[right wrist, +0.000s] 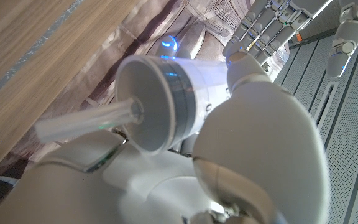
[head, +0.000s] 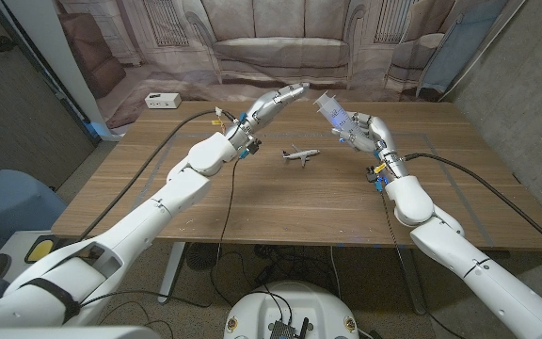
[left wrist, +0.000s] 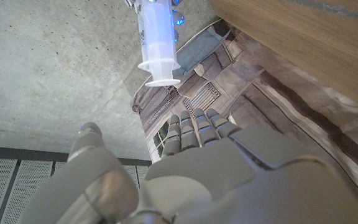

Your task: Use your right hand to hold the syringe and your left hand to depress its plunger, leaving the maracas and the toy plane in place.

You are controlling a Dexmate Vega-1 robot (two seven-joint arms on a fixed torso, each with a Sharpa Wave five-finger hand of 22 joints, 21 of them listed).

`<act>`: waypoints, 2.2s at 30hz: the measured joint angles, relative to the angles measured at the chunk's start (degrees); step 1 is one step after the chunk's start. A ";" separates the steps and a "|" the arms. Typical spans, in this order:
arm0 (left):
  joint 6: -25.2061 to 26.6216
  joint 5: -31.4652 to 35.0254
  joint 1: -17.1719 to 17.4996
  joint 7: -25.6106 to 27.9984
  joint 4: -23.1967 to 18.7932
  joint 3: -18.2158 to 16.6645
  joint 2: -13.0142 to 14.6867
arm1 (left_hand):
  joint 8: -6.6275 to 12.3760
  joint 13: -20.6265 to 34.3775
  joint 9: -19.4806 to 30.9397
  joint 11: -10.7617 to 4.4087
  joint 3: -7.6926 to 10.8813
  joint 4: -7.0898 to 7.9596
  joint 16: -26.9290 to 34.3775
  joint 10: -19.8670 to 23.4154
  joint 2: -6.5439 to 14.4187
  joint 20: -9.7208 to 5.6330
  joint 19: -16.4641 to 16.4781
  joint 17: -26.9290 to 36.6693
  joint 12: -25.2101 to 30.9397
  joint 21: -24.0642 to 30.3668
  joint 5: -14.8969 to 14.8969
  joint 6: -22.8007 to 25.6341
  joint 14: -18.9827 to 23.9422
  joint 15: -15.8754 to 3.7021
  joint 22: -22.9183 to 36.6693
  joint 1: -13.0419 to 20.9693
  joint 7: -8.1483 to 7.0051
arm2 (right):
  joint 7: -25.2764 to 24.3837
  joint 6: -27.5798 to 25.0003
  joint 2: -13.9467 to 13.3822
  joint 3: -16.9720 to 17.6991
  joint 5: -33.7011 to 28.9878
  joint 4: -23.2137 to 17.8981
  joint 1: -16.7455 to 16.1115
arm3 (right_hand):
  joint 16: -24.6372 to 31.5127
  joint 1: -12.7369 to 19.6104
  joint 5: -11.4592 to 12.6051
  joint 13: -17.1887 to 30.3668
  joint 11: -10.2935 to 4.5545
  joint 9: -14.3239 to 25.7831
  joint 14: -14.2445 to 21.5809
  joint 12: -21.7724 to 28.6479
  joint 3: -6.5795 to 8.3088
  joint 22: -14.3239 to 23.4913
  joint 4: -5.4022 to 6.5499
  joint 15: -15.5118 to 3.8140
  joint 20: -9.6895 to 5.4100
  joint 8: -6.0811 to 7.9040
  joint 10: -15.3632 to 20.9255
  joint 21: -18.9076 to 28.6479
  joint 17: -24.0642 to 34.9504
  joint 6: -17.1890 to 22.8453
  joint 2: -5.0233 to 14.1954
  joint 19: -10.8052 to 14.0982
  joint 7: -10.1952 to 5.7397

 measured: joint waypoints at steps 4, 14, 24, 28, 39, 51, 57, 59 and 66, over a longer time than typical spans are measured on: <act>0.36 0.04 0.37 0.70 -0.52 -0.46 0.38 | 0.00 0.00 0.00 0.00 0.00 0.00 0.00 0.00 0.00 0.00 0.00 0.00 0.00 0.00 0.00 0.00 -0.01 -0.01 0.00 0.00 0.00 | -0.07 -0.05 -0.09 0.09 -0.04 -0.16 -0.11 | 0.00 0.00 -0.11 0.00 0.00 -0.03 0.00 0.00 0.00 0.00 0.00 0.00 0.00 0.00 0.00 0.24 0.01 -0.01 0.00 0.00 -0.01; 2.11 -0.46 2.20 3.05 -2.26 -2.05 1.61 | 0.00 0.00 0.00 0.00 0.00 0.00 0.00 0.01 -0.23 0.00 0.00 0.00 0.00 0.00 0.00 0.01 0.00 0.00 0.00 0.22 0.00 | -0.14 -0.48 -0.36 0.30 -0.07 -0.58 -0.41 | 0.00 0.00 0.07 0.00 0.00 -0.08 0.10 -0.02 -0.01 0.01 0.01 0.09 0.20 0.03 0.00 0.31 0.00 0.18 0.00 -0.42 -0.21; 3.80 -1.32 3.60 5.05 -3.65 -3.29 2.52 | 0.00 -0.01 0.00 0.00 0.00 0.00 0.00 0.01 -0.23 0.00 0.00 0.00 0.00 0.00 0.00 0.01 0.01 0.01 0.00 0.22 0.00 | -0.14 -0.72 -0.58 0.43 -0.18 -0.99 -0.42 | 0.00 0.00 0.07 0.00 -0.11 -0.02 0.10 -0.14 -0.01 0.01 0.01 0.09 0.20 0.02 0.10 0.75 0.00 0.28 0.00 -0.41 -0.11; 4.69 -2.24 4.10 5.29 -4.28 -3.76 2.81 | 0.00 -0.01 0.00 -0.01 0.00 0.00 0.00 0.01 -0.23 0.29 -0.29 0.00 0.00 0.00 0.00 0.01 0.01 0.01 0.00 0.22 0.00 | -0.27 -1.09 -0.80 0.63 -0.34 -1.50 -0.70 | 0.00 0.00 0.07 0.30 -0.11 -0.02 0.10 -0.14 -0.01 0.01 0.01 0.10 0.20 0.02 0.11 0.97 0.00 0.28 0.00 -0.41 -0.11; 5.80 -4.09 4.61 5.71 -4.65 -4.19 2.92 | 0.27 -0.01 0.00 -0.01 0.00 0.00 0.00 0.02 -0.23 0.29 -0.29 0.00 0.08 0.00 0.00 0.01 0.01 0.01 0.00 0.22 0.00 | -1.03 -1.87 -1.62 1.83 -0.70 -3.23 -2.30 | 0.00 0.00 0.06 0.56 -0.11 -0.02 0.10 0.17 -0.02 0.01 0.01 0.10 0.19 0.00 0.11 1.18 -0.01 0.28 0.00 -0.40 -0.11; 5.59 -4.56 5.64 7.12 -4.60 -5.25 2.83 | 0.34 -0.01 0.00 0.18 0.00 0.00 0.28 0.86 -0.23 0.51 -0.06 0.00 0.28 0.00 0.00 0.66 0.56 0.34 0.00 0.22 0.21 | -2.59 -2.91 -2.23 2.90 -1.74 -4.36 -3.53 | 0.00 0.00 0.02 0.55 -0.12 -0.03 0.10 0.17 0.09 0.01 -0.09 0.10 0.20 -0.17 0.11 1.62 -0.01 0.27 0.00 -0.82 -0.12; 5.05 -4.57 6.02 7.84 -4.50 -5.70 2.81 | 0.72 -0.01 0.00 0.29 0.00 0.00 0.28 0.96 -0.23 0.50 -0.07 0.00 0.67 0.00 0.00 0.88 0.66 0.24 0.00 0.22 0.43 | -2.99 -3.43 -2.95 3.75 -2.33 -5.53 -4.56 | 0.00 0.00 0.01 0.55 -0.12 -0.06 0.10 0.17 0.23 0.01 -0.23 0.10 0.41 0.03 0.12 1.62 -0.01 0.06 0.00 -1.03 -0.33; 4.90 -4.63 6.20 8.02 -4.50 -5.90 2.87 | 0.72 -0.01 0.00 0.29 0.00 0.00 0.28 0.97 -0.23 0.70 0.13 0.00 0.67 0.00 0.00 0.86 0.66 0.24 0.00 0.22 0.41 | -3.17 -3.92 -3.25 4.08 -2.59 -6.01 -4.95 | 0.00 0.00 0.01 0.55 -0.12 -0.06 0.10 0.16 0.23 0.01 -0.23 0.10 0.41 0.03 0.12 1.84 -0.01 0.06 0.00 -1.03 -0.33; 4.81 -4.93 6.40 8.39 -4.50 -6.05 2.93 | 0.72 -0.01 0.00 0.29 0.00 0.00 0.28 0.96 -0.23 0.70 0.13 0.00 0.67 0.00 0.00 0.86 0.66 0.24 0.00 0.22 0.41 | -3.31 -4.46 -4.50 5.26 -2.85 -7.82 -6.35 | -0.01 0.00 0.01 0.55 -0.12 -0.07 0.09 0.11 0.23 0.01 -0.23 0.09 0.40 0.03 0.12 1.84 -0.01 0.06 0.00 -1.43 -0.33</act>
